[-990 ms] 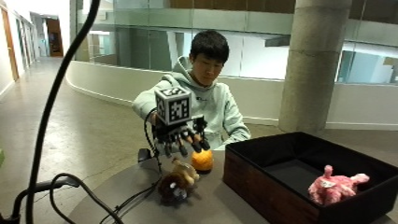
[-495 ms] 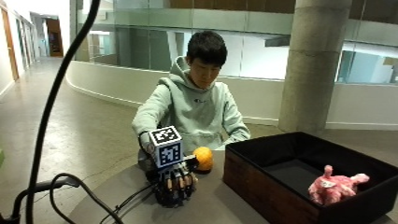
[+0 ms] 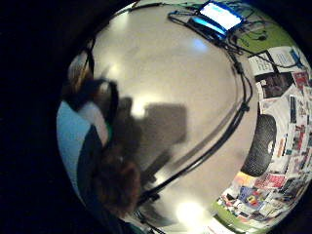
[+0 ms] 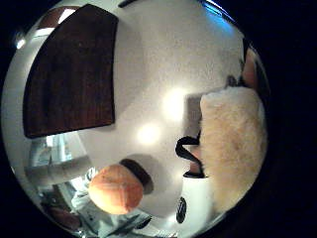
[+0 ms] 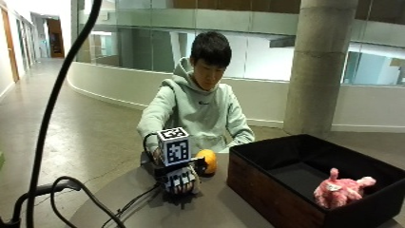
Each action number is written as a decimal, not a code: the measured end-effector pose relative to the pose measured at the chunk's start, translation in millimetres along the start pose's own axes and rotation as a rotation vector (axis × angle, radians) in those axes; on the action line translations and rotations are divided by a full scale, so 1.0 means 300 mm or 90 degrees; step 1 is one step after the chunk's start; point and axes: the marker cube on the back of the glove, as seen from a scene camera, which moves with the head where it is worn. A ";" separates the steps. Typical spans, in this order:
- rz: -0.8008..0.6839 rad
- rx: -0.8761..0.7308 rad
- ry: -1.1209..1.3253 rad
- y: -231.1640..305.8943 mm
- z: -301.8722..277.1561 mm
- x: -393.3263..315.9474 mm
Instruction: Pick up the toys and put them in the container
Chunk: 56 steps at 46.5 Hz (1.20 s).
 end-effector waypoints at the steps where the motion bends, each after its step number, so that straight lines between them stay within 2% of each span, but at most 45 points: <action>1: 0.001 0.008 0.001 -0.003 -0.001 -0.001; 6: 0.005 0.018 0.002 -0.010 -0.003 -0.008; 20: 0.000 -0.066 0.031 0.006 -0.022 -0.040; 31: 0.001 -0.083 0.046 0.026 -0.102 -0.064; 42: -0.012 -0.073 0.066 0.037 -0.287 -0.129; 56: -0.062 -0.038 0.109 0.001 -0.680 -0.342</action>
